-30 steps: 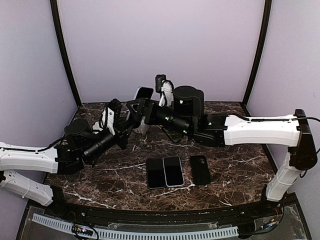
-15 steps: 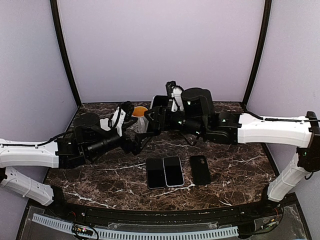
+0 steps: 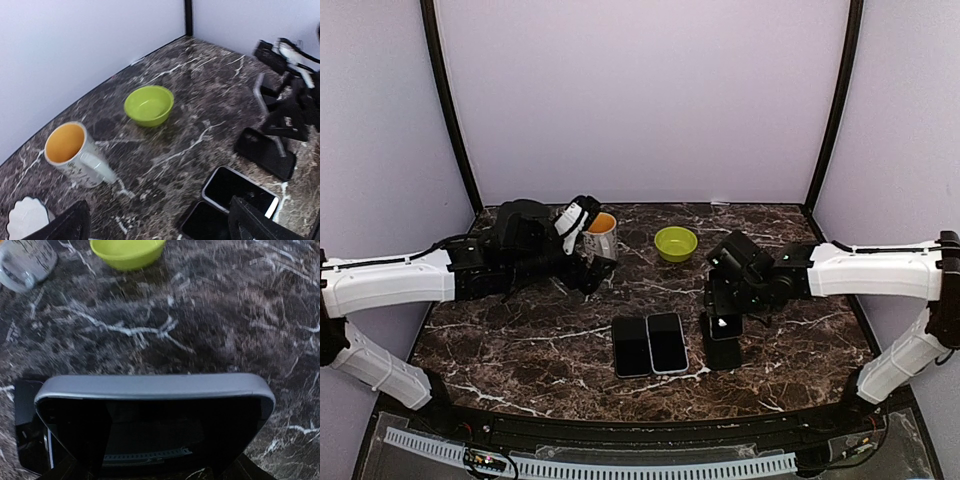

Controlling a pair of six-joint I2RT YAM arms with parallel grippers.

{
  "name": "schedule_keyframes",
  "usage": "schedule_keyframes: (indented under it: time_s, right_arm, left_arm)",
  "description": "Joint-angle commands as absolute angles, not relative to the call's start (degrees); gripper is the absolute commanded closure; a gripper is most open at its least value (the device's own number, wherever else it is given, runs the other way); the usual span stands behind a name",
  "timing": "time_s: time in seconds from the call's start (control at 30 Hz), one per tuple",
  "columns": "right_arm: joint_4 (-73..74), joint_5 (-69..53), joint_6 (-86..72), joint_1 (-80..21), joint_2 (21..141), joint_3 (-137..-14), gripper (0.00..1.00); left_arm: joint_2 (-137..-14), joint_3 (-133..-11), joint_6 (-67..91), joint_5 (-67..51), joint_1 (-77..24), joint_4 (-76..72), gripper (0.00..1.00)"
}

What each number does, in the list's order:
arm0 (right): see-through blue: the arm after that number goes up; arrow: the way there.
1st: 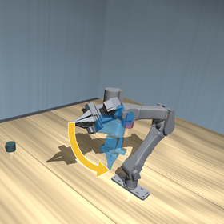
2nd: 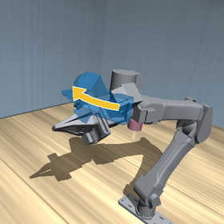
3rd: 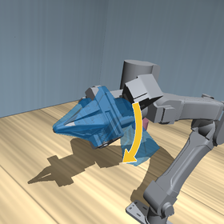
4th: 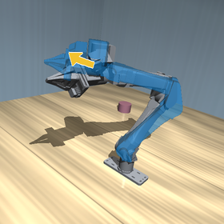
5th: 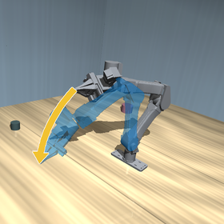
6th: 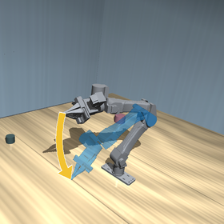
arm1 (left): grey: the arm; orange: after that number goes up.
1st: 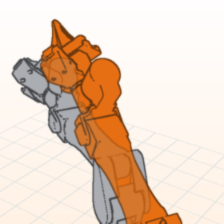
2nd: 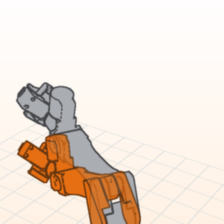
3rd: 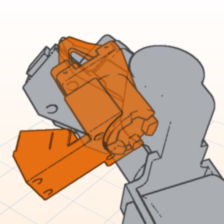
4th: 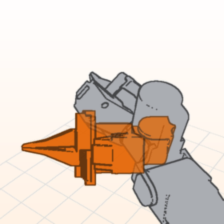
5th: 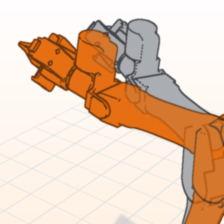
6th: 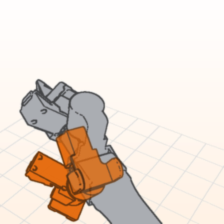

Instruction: Put the phone into the phone case

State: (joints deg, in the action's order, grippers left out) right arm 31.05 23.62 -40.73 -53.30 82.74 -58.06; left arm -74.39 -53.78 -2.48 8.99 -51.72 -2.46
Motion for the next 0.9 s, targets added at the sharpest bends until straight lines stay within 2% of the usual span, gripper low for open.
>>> schedule_keyframes:
  time_s: [0.0,0.87]
  right_arm:
    - [32.0,21.1,-46.0,-53.6,82.9,-54.4,1.00]
    - [29.0,21.2,-50.3,-56.7,92.4,-51.5,1.00]
  left_arm:
    - [-74.6,-53.4,1.9,10.0,-48.1,2.7,0.01]
    - [-72.5,-51.9,1.1,7.7,-48.1,0.8,0.01]
